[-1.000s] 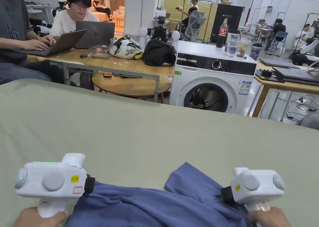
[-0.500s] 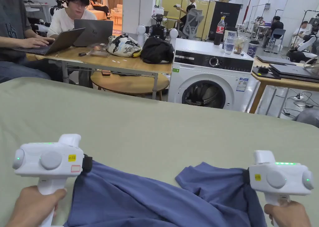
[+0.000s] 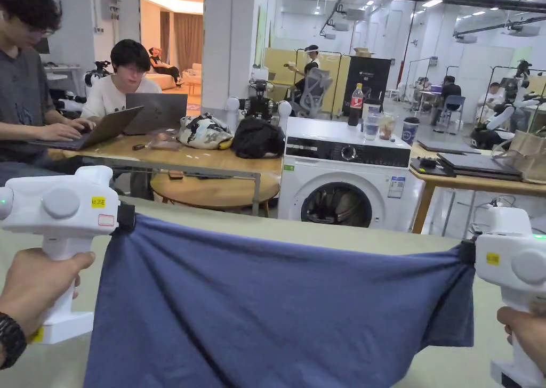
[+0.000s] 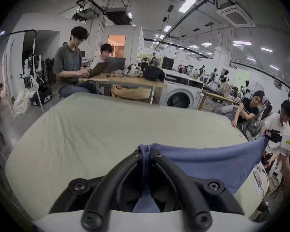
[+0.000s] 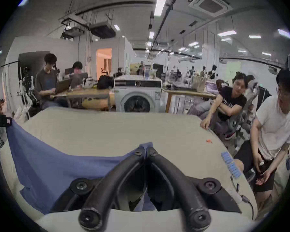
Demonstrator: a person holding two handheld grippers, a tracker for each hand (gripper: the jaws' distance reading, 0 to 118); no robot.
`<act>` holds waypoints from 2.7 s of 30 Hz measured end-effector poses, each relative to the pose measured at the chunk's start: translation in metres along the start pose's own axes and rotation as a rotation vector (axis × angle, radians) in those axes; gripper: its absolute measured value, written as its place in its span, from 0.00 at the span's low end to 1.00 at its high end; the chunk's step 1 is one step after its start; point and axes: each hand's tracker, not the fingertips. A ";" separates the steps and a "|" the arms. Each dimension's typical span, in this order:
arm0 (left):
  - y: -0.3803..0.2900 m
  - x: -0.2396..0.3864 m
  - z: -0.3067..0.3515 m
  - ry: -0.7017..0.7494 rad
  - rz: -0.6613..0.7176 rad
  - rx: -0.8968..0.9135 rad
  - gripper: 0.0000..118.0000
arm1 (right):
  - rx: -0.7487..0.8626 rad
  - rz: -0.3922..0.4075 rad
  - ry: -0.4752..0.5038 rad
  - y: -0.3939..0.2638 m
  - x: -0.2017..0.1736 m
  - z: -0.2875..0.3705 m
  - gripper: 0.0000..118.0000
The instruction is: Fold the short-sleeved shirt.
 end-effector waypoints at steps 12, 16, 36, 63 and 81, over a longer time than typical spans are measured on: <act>0.095 0.010 -0.009 0.066 -0.035 0.046 0.01 | 0.106 0.011 -0.033 0.104 -0.021 -0.034 0.00; 0.133 0.013 -0.013 0.079 -0.048 0.088 0.01 | 0.148 0.006 -0.048 0.149 -0.017 -0.056 0.00; 0.220 0.018 0.011 0.092 -0.066 0.229 0.01 | 0.336 0.038 -0.108 0.244 -0.039 -0.002 0.00; -0.122 -0.010 0.095 0.015 -0.048 -0.019 0.01 | -0.055 0.098 -0.065 -0.092 -0.025 0.094 0.00; -0.276 -0.041 0.032 0.038 -0.031 -0.543 0.01 | -0.481 0.080 -0.014 -0.267 -0.019 0.090 0.00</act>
